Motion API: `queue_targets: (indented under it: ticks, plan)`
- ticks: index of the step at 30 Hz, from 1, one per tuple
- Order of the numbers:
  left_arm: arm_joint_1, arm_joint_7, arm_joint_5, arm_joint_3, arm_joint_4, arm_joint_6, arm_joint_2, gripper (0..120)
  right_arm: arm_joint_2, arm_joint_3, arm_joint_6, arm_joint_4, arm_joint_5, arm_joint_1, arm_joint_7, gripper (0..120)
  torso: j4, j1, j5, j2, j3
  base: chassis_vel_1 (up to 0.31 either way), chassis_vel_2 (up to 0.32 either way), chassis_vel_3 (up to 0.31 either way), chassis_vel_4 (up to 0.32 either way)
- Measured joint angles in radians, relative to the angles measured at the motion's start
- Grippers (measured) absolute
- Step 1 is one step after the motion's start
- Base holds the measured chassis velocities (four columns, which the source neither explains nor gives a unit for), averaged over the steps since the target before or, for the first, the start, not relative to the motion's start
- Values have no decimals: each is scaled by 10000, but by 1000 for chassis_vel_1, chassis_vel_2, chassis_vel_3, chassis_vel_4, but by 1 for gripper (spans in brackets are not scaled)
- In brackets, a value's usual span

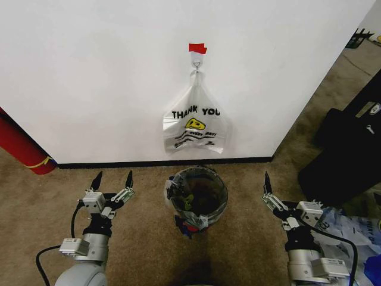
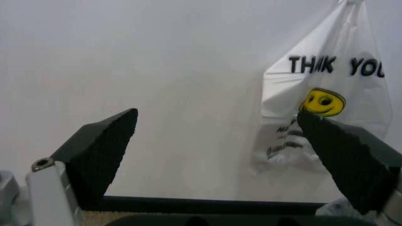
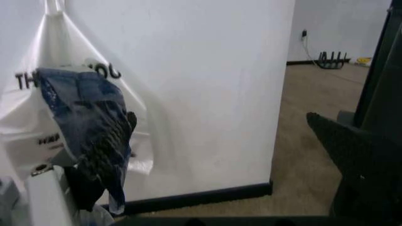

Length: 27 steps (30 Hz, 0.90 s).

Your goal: Pick up the garbage bag from the wall and place it over the trash bin.

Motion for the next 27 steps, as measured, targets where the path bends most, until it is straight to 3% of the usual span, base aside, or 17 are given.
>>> queue_targets:
  ticks: [27]
  plan:
    - [-41,-42,112,327,-163,186,39,100,278,-107,122,-136,-503,33,95,100,0,0,2,0,0,0,0,0,0]
